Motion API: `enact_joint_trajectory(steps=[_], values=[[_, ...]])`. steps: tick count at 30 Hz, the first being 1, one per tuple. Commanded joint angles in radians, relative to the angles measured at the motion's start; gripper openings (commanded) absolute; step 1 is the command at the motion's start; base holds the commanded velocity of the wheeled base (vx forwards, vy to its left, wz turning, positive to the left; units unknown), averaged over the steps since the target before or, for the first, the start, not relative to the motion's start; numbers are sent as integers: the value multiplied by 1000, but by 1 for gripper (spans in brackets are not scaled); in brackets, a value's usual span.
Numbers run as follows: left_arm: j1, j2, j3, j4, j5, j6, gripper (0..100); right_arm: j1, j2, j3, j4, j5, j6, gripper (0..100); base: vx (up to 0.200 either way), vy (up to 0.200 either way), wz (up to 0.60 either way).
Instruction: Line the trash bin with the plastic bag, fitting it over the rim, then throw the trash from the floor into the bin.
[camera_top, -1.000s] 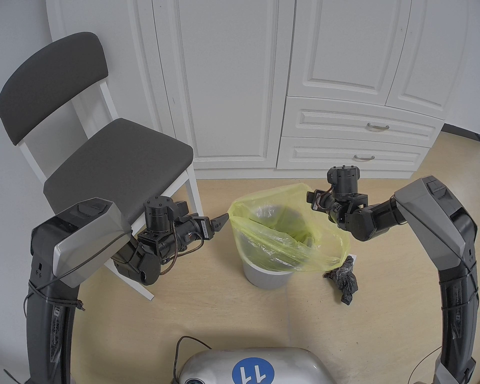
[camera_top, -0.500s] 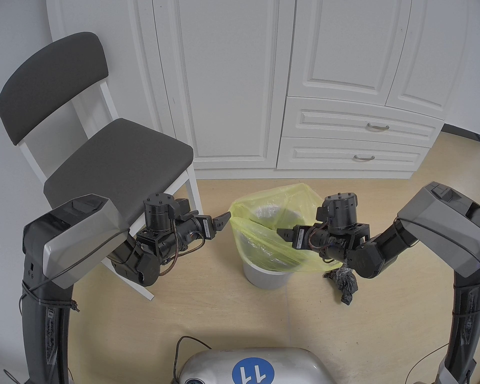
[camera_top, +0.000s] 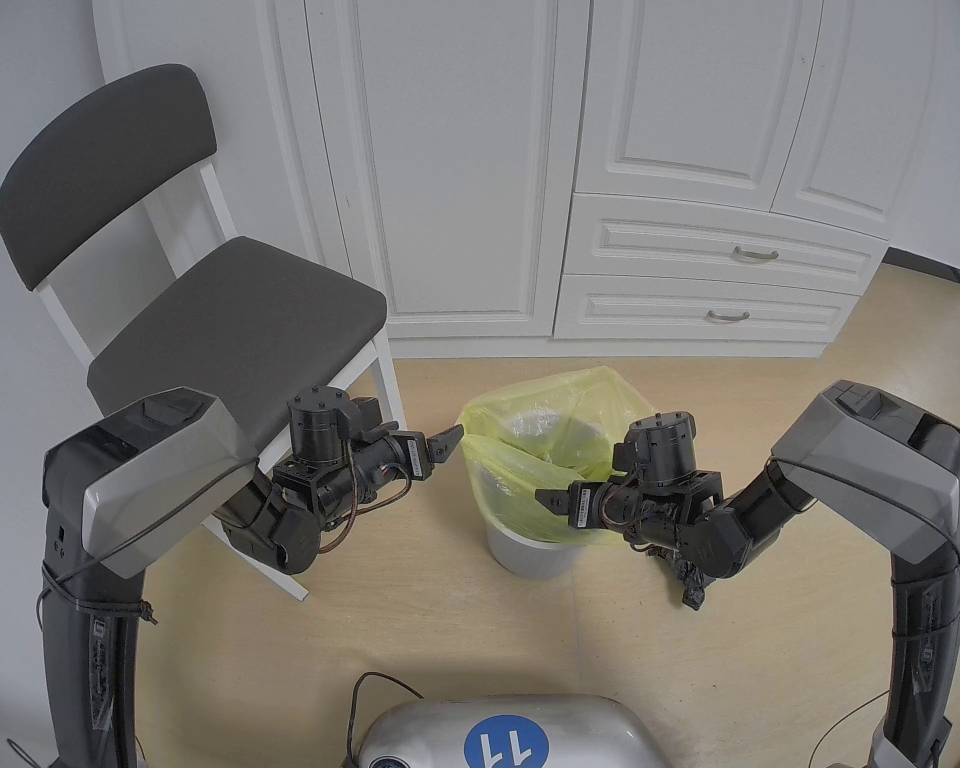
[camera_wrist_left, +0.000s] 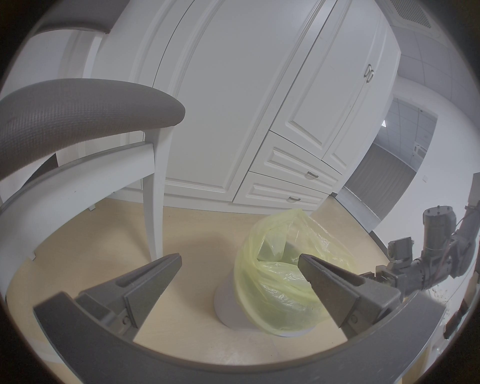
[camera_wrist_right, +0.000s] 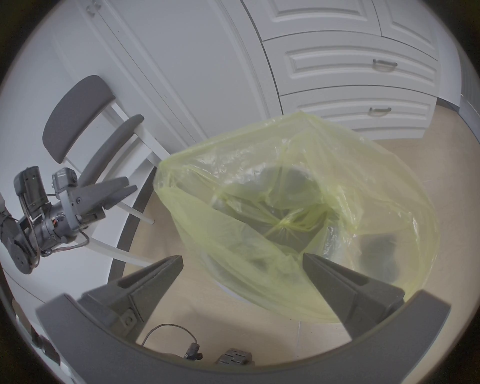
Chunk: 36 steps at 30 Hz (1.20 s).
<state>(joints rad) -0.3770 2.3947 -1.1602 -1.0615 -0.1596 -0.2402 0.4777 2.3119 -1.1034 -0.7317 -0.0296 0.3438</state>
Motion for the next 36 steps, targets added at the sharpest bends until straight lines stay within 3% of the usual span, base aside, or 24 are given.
enact_joint_trajectory(steps=[1,5,11,23,36], values=[[0,4,-4,0,0,-1,100,-2,43,-7,-12,2,4,0,0,0,0],[0,6,-9,-2,0,-1,100,-4,44,11,-91,7,7,0,0,0,0],[1,4,-13,-2,2,-2,100,10,7,56,-94,8,0,0,0,0,0],[7,-9,-30,-2,14,-2,100,114,-66,131,-97,2,7,0,0,0,0],[6,-2,-38,-2,15,-2,100,102,127,50,-127,-4,20,0,0,0,0]])
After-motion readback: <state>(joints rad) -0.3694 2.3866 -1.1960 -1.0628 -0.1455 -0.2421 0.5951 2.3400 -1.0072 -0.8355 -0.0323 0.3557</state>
